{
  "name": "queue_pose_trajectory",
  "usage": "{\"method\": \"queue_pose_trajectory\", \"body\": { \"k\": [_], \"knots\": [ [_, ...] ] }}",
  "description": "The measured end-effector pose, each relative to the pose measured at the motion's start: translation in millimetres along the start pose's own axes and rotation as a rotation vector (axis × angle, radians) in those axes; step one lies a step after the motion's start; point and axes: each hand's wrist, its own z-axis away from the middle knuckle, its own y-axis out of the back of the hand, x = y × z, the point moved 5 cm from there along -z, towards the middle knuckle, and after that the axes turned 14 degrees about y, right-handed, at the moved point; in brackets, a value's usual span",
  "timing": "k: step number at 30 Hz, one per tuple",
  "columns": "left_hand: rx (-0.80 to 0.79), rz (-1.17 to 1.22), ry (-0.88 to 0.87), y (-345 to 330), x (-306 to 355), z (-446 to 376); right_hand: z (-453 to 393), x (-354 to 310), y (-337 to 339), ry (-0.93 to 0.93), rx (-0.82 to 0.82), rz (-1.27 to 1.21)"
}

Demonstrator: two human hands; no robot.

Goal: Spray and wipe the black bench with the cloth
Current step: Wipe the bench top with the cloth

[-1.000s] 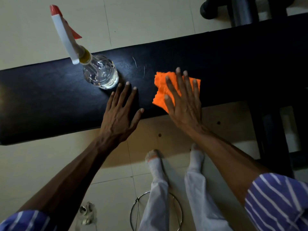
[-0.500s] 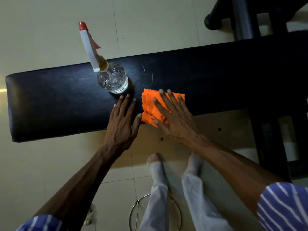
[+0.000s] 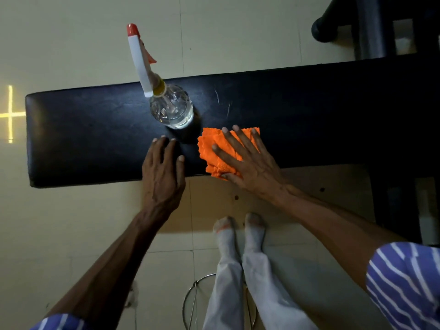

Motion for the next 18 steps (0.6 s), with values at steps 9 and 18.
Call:
{"method": "queue_pose_trajectory", "body": {
  "k": [9, 18],
  "knots": [
    [0.026, -0.012, 0.07, 11, -42, 12, -18, -6, -4, 0.117, -0.056, 0.019],
    [-0.043, 0.109, 0.032, -8, 15, 21, -31, 5, 39, 0.081, -0.152, -0.421]
  ]
}}
